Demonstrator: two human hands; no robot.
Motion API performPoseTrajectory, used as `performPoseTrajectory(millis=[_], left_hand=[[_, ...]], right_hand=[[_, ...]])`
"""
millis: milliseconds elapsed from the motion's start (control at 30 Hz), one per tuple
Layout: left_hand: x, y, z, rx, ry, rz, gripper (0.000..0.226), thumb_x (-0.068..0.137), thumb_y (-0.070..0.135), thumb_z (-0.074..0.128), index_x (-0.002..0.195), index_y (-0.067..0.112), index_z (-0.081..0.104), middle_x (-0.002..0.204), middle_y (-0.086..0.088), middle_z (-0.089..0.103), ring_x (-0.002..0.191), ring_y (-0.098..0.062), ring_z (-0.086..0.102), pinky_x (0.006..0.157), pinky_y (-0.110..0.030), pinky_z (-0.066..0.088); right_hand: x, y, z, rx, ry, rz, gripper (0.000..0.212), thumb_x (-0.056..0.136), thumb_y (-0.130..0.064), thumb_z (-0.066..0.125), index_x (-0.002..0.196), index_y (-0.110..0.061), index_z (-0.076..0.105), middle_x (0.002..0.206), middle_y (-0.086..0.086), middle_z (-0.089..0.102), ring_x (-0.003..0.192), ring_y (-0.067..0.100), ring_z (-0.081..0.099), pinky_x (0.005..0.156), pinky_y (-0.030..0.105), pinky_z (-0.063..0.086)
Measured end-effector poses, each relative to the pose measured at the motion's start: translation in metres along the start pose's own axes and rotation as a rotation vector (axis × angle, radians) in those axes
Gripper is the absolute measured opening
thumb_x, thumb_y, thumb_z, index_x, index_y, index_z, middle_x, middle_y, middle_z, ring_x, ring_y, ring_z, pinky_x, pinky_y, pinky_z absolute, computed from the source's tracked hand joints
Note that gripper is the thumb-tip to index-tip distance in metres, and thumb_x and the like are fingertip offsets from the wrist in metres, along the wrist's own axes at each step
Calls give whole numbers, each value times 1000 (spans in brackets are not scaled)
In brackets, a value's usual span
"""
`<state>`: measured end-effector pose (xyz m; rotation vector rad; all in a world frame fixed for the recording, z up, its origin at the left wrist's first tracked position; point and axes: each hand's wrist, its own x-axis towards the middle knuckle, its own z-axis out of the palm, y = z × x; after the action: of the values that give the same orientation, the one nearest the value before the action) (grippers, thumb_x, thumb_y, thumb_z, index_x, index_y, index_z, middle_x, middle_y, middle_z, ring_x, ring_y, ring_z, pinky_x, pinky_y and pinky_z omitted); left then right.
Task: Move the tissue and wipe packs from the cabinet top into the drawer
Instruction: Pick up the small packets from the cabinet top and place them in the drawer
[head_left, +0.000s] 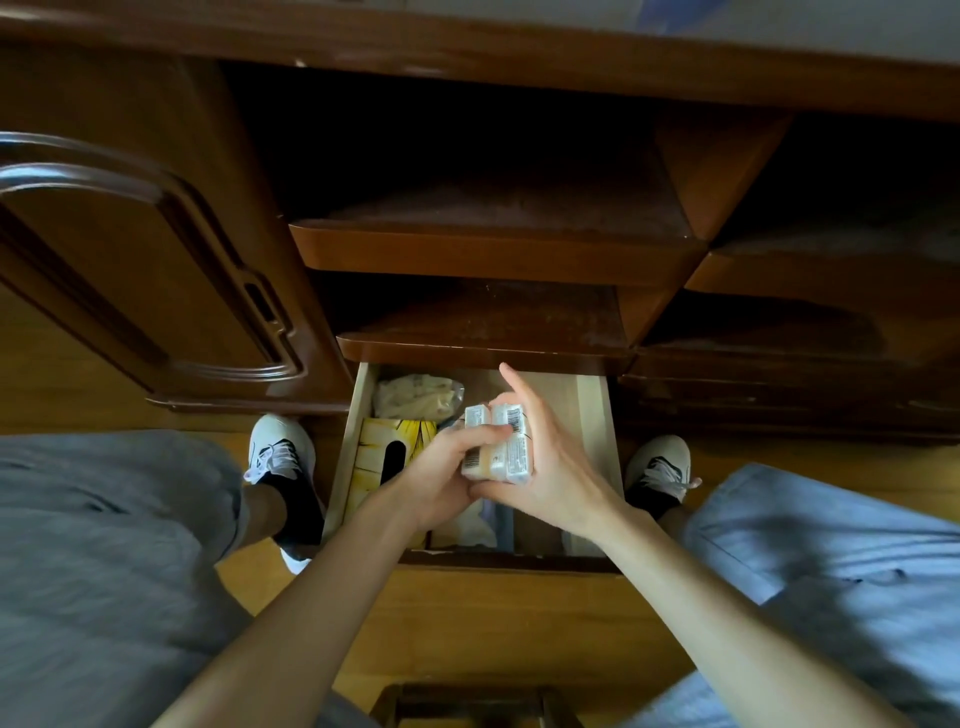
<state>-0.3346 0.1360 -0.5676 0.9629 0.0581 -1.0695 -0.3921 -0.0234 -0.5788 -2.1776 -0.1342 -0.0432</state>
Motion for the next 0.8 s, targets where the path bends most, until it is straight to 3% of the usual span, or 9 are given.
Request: performPoseTrajectory(millis=[100, 200, 300, 367, 433, 500, 567, 633, 800], left_hand=[[0, 3, -6, -26, -121, -53, 26, 92, 29, 71, 114, 15, 74, 111, -9, 73, 99, -21, 72, 83, -32, 58], [3, -2, -13, 27, -136, -104, 31, 92, 28, 73, 122, 17, 72, 121, -11, 71, 108, -23, 69, 92, -35, 56], [7, -6, -14, 150, -18, -64, 52, 78, 29, 87, 125, 15, 68, 120, -9, 74, 108, -23, 72, 84, -30, 58], [10, -5, -14, 450, 195, 69, 56, 69, 36, 92, 117, 19, 68, 109, -1, 77, 96, -12, 75, 73, -23, 60], [14, -5, -19, 873, 473, 259, 51, 69, 41, 91, 109, 21, 67, 99, 6, 76, 84, -6, 74, 63, -22, 60], [16, -8, -22, 1082, 617, 392, 53, 72, 40, 90, 113, 20, 63, 98, 11, 71, 84, -6, 69, 64, -27, 60], [19, -13, -19, 1182, 613, 493, 54, 74, 40, 87, 116, 24, 57, 100, 12, 67, 86, -8, 66, 63, -27, 58], [23, -21, -14, 1290, 566, 574, 53, 78, 39, 84, 120, 25, 56, 105, 8, 65, 90, -12, 65, 67, -29, 57], [25, -41, -17, 1552, 565, 709, 67, 78, 34, 86, 131, 10, 54, 116, -4, 67, 106, -18, 64, 77, -24, 52]], right_hand=[[-1, -3, -2, -29, 54, -39, 118, 75, -41, 88, 161, -42, 7, 137, -18, 44, 117, 4, 58, 82, 27, 60], [-2, -3, -6, -49, -19, -47, 128, 71, -45, 90, 162, -39, 0, 154, -13, 36, 132, 5, 50, 94, 28, 57], [-2, 3, -11, -147, -78, 3, 145, 61, -59, 90, 161, -34, -10, 168, -9, 14, 152, 6, 21, 116, 31, 32], [-2, 12, -23, -234, -148, 118, 142, 62, -58, 89, 160, -40, -11, 169, -13, 3, 154, 8, 10, 120, 38, 23], [-4, 21, -39, -174, -237, 268, 123, 74, -36, 85, 157, -51, -4, 168, -13, 11, 144, 5, 31, 114, 40, 41], [-6, 26, -48, 27, -218, 384, 94, 82, -29, 74, 154, -55, 18, 158, -13, 37, 126, -2, 51, 105, 38, 52], [-3, 21, -44, 199, -157, 470, 66, 83, -57, 67, 144, -52, 41, 136, -27, 54, 119, -13, 53, 103, 32, 48], [2, 13, -35, 179, -111, 500, 66, 72, -86, 61, 128, -52, 54, 117, -37, 58, 107, -21, 55, 93, 20, 44], [5, 12, -23, 47, -98, 491, 65, 67, -69, 75, 125, -42, 60, 112, -25, 66, 104, -5, 61, 80, 18, 48]])
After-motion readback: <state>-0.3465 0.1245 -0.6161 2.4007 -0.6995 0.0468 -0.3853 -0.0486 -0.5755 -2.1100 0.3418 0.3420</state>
